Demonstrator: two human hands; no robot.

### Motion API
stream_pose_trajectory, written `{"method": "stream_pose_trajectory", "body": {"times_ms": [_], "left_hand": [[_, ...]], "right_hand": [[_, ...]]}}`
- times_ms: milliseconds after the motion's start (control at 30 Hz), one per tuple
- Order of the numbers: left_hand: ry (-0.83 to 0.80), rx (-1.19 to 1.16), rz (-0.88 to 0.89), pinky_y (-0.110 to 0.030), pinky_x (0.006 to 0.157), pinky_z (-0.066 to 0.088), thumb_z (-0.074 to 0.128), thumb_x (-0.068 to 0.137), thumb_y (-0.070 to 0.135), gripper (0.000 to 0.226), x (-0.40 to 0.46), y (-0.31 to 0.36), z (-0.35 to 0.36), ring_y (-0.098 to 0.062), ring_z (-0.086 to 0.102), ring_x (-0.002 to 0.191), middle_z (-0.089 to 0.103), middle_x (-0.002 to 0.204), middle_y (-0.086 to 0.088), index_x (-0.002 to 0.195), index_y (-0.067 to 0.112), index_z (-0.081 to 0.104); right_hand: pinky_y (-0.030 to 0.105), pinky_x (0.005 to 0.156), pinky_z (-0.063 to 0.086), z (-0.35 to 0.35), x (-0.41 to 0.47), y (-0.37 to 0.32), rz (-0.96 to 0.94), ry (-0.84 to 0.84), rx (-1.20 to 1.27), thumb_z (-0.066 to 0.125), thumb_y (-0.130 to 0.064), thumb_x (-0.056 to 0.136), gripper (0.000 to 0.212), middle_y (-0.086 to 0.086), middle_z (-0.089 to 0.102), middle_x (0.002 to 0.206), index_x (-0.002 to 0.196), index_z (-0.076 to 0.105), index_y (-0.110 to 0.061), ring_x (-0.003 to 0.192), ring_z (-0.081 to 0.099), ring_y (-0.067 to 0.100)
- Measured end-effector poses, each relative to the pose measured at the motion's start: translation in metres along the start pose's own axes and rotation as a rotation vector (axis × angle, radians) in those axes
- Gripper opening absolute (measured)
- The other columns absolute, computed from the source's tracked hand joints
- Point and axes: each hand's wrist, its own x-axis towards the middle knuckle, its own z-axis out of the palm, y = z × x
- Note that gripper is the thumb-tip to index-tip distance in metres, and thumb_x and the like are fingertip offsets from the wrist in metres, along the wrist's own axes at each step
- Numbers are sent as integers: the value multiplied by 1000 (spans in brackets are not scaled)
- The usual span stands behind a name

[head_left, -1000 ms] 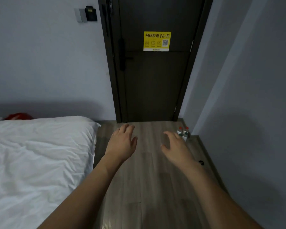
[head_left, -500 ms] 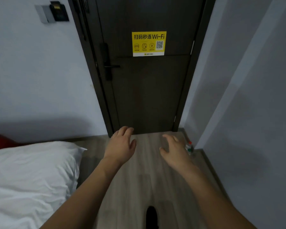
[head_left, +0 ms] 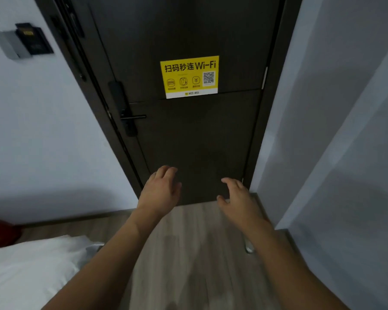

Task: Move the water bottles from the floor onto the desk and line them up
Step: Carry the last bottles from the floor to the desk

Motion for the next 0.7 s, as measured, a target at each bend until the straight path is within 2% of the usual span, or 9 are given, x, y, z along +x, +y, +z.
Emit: {"method": "stream_pose_trajectory", "body": {"times_ms": [233, 367, 600, 700], "left_hand": [[-24, 17, 101, -41, 109, 39, 56, 97, 32, 50, 87, 19, 18, -31, 47, 129, 46, 144, -8, 142, 13, 47], [-59, 0, 134, -41, 111, 39, 53, 98, 35, 51, 137, 21, 36, -28, 45, 132, 44, 147, -4, 144, 17, 44], [-148, -41, 250, -42, 112, 37, 54, 98, 32, 50, 247, 7, 74, -30, 46, 132, 46, 145, -10, 142, 11, 47], [-192, -78, 295, -41, 112, 36, 55, 98, 31, 49, 298, 0, 93, -29, 45, 132, 47, 144, -10, 142, 10, 47]], "right_hand": [[37, 109, 40, -19, 59, 26, 85, 72, 63, 59, -31, 95, 56, -1, 41, 149, 146, 37, -26, 136, 40, 20], [39, 110, 40, -24, 99, 38, 128, 110, 55, 59, -30, 94, 55, 0, 43, 147, 146, 39, -24, 133, 43, 20], [38, 111, 39, -11, 191, 53, 242, 134, 26, 58, -31, 95, 57, 0, 41, 150, 147, 38, -23, 134, 42, 19], [40, 109, 42, -4, 237, 54, 313, 124, 31, 59, -29, 95, 56, 2, 42, 149, 147, 39, -21, 130, 47, 21]]}}
